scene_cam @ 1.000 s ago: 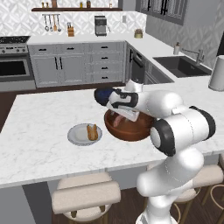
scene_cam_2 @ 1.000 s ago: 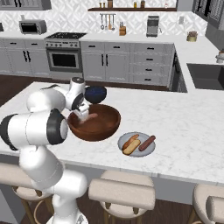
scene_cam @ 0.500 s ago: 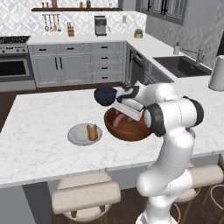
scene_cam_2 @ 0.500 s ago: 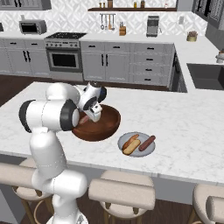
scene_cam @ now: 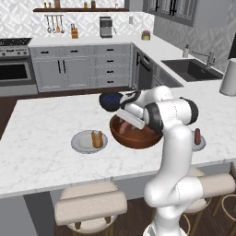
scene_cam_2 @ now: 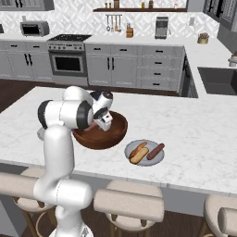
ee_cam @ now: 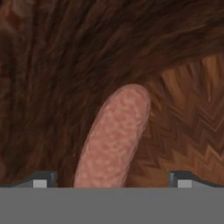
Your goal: Place one bun and one sausage from the bowl on each plate.
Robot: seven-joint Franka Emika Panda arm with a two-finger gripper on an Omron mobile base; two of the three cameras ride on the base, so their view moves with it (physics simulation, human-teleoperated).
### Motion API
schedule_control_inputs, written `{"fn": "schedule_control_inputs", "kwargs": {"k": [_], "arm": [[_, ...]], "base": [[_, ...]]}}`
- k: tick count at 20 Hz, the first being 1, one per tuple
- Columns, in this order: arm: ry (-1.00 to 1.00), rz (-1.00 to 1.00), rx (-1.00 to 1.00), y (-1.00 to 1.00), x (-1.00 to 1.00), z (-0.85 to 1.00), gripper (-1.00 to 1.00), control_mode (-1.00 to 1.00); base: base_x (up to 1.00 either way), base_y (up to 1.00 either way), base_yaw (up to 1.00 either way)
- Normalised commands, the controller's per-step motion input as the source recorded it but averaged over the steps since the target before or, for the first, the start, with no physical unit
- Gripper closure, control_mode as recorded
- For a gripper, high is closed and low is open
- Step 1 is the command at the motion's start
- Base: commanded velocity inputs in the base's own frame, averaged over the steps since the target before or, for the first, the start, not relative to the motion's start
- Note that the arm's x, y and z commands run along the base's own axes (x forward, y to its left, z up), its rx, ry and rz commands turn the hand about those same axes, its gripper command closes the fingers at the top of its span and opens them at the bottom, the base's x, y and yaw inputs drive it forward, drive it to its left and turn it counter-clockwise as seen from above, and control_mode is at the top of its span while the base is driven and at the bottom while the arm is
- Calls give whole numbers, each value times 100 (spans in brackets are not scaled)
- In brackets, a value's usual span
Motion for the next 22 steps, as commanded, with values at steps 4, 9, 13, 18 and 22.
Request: {"fn": "schedule_control_inputs", "kwargs": {"k": [4,9,13,18,22], "arm": [[0,0,0,11,3,-43,-100,-100],[0,0,-1,23,0,-23,-100,-100],[0,0,0,0,0,0,-100,-100],[0,0,0,0,0,0,-100,-100],[0,0,0,0,0,0,100,-100]], "base": [[0,0,0],[0,0,0],[0,0,0],[0,0,0],[0,0,0]]}}
